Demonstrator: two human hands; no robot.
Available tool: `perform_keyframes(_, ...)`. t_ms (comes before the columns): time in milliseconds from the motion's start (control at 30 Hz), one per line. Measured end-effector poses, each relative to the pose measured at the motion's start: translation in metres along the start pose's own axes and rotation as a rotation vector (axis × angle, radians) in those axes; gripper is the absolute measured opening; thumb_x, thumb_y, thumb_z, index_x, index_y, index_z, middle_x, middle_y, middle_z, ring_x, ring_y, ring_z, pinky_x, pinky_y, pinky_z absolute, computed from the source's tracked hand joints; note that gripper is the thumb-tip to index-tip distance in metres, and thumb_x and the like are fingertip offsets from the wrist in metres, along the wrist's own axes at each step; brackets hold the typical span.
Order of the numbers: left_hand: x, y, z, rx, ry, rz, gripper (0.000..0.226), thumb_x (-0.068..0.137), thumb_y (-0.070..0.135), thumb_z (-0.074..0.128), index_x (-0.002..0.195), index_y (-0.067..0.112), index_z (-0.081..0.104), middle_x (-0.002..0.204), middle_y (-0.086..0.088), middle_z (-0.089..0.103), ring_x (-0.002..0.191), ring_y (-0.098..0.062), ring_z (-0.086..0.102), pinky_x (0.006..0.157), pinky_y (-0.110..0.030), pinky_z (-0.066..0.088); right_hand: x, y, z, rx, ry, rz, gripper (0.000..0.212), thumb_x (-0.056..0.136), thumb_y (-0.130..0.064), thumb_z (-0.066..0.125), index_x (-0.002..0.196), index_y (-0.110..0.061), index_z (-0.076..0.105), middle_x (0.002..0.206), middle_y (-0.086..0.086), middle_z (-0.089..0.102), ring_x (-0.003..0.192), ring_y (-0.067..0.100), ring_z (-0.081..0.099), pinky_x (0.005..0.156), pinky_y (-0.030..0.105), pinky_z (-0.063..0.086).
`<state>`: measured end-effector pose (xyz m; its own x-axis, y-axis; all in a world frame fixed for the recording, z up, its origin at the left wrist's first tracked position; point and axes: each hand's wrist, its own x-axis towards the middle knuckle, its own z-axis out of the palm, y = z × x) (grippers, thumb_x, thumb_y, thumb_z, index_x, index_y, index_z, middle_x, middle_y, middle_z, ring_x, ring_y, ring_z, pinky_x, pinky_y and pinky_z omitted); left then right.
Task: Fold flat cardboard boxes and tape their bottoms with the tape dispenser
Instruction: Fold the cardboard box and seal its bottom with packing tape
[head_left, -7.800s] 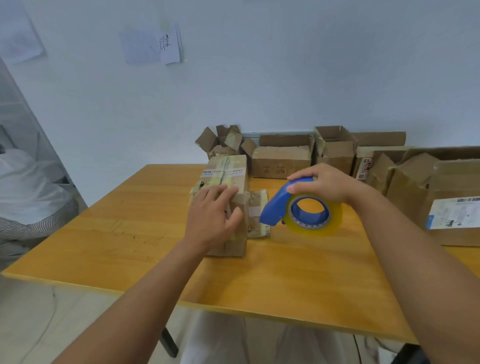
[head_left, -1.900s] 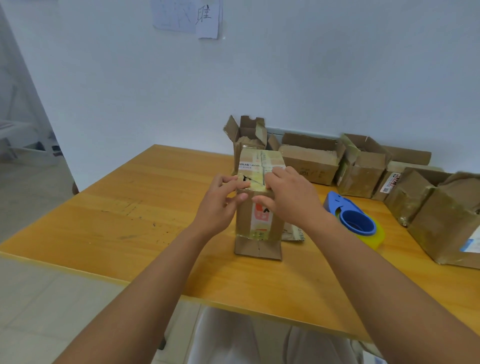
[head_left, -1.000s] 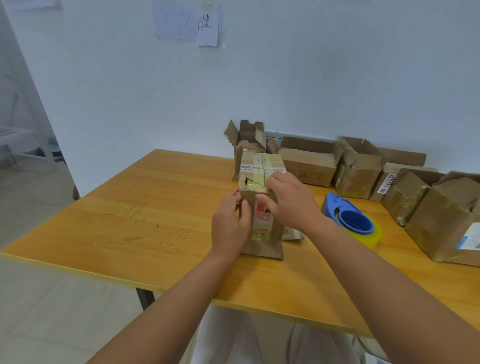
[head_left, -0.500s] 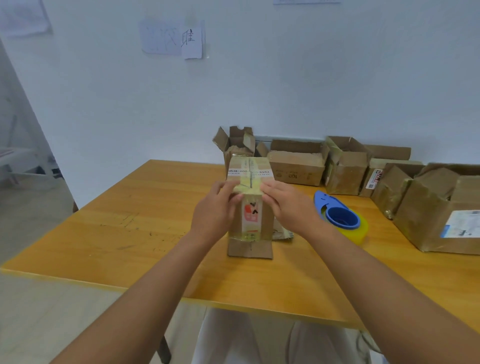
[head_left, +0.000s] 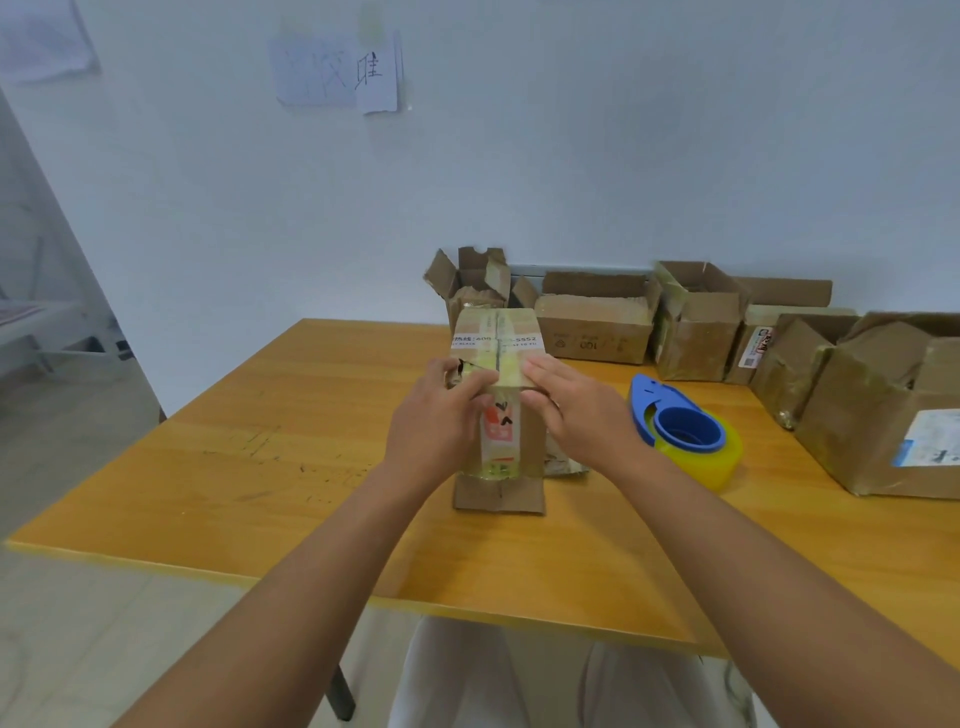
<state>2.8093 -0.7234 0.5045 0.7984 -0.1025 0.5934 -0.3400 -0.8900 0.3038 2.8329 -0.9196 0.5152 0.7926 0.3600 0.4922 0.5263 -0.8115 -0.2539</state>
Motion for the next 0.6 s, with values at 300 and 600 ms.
perform_keyframes(300,0.009,0.009,0.013,-0.07,0.15,0.145,0.017,0.092,0.019,0.068,0.108,0.015,0.073,0.125,-0.012,0.06,0.111,-0.033,0.057,0.086,-0.043,0.042,-0.003,0.006,0.001,0.051,0.022,-0.039,0.042,0.107,-0.029,0.041,0.148,-0.02,0.047,0.154,-0.007,0.043,0.135,0.014,0.047,0.094,0.033,0.05)
perform_keyframes(600,0.008,0.001,0.014,-0.112,0.153,0.179,0.021,0.092,0.017,0.068,0.112,0.013,0.072,0.113,-0.003,0.067,0.102,-0.025,0.059,0.086,-0.036,0.041,-0.008,0.008,0.01,0.117,0.039,0.005,0.045,0.108,-0.023,0.039,0.152,-0.02,0.039,0.159,-0.005,0.035,0.147,0.011,0.029,0.109,0.033,0.039)
